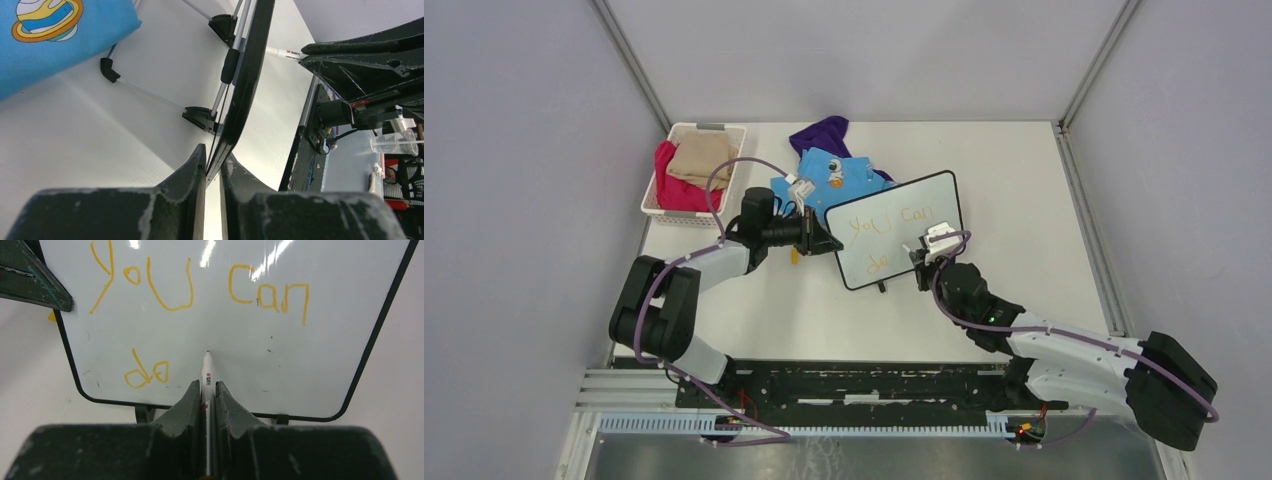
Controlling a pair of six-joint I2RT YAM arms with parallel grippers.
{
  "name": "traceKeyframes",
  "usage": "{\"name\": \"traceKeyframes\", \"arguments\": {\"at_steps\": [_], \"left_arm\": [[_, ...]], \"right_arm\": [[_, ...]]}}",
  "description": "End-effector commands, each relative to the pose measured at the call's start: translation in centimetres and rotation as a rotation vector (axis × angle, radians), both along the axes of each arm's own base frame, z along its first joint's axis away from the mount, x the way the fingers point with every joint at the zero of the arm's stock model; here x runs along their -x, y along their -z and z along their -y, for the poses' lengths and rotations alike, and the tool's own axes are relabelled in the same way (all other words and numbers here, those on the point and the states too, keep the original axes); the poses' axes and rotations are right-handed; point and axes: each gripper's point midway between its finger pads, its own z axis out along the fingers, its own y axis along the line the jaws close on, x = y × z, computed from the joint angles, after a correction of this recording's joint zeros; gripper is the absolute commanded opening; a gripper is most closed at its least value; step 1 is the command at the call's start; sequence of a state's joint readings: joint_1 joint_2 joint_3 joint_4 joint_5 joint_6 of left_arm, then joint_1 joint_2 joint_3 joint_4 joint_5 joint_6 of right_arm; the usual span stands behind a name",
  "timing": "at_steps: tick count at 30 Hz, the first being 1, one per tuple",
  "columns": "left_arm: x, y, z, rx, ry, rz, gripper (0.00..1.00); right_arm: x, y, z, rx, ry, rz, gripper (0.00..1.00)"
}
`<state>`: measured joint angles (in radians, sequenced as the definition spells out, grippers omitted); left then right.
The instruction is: Write a sentence on the whiteboard
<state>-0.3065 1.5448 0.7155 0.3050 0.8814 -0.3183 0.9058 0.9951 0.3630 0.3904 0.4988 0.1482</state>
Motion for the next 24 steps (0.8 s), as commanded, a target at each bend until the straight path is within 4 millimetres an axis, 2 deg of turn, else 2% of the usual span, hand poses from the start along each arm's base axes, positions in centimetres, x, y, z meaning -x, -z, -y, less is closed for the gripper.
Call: {"name": "traceKeyframes", "arguments": {"at_steps": [1, 12, 24], "left_arm": [[0.4, 2.6, -0.6, -0.082, -0.017, -0.052, 0.02], [0.4, 2.5, -0.6, -0.079, -0.016, -0.05, 0.02], [0.4, 2.5, -0.6, -0.081, -0.017, -0.05, 0.02]], "right_arm": [[-0.9, -3.3, -1.5, -0.078, -0.016, 0.06, 0.0], [-1.0, -0.9, -1.0, -0.03, 0.008, 0.016, 0.0], [0.3, 1.6, 0.3, -0.024, 0.011, -0.029, 0.0]]}}
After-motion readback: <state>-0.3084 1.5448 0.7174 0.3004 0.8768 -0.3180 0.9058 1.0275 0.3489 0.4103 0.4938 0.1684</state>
